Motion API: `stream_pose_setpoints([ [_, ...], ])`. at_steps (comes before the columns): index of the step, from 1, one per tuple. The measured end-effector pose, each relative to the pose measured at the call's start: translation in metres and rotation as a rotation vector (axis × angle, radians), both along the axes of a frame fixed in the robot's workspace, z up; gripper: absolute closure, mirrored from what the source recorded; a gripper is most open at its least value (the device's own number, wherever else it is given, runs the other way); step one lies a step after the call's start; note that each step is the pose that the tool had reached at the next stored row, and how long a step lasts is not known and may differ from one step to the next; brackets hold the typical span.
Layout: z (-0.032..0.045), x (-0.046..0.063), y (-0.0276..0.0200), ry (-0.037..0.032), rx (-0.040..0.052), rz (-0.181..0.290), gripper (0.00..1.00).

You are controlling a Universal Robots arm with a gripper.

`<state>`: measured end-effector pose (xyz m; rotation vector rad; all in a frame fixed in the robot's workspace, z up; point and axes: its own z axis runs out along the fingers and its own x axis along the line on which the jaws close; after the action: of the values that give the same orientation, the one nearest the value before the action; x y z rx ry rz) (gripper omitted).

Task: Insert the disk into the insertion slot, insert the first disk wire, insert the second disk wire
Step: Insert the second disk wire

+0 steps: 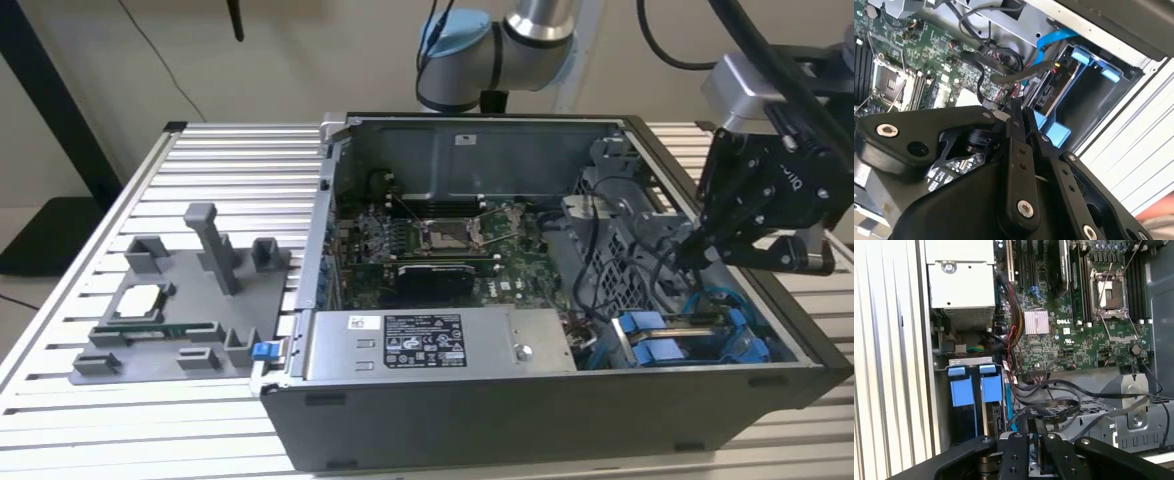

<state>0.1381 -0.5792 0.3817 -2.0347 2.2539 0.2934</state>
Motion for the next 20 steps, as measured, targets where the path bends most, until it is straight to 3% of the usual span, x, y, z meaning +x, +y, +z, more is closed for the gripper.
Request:
stream_pose_setpoints([
  [3,-0.0017,-0.003,-0.0026,-0.0049,0.0004,0.0,1.0],
  [11,-0.0087,-0.012,-0.0087,-0.0384,0.0,0.0,1.0],
  [13,-0.0098,-0.014,-0.0095,-0.0511,-0.0001,0.001,1.0],
  [18,-0.0119,-0.016,-0.0106,-0.0926,-0.0014,0.002,1.0],
  [20,-0.0125,-0.016,-0.0105,-0.1053,-0.0055,0.002,1.0],
])
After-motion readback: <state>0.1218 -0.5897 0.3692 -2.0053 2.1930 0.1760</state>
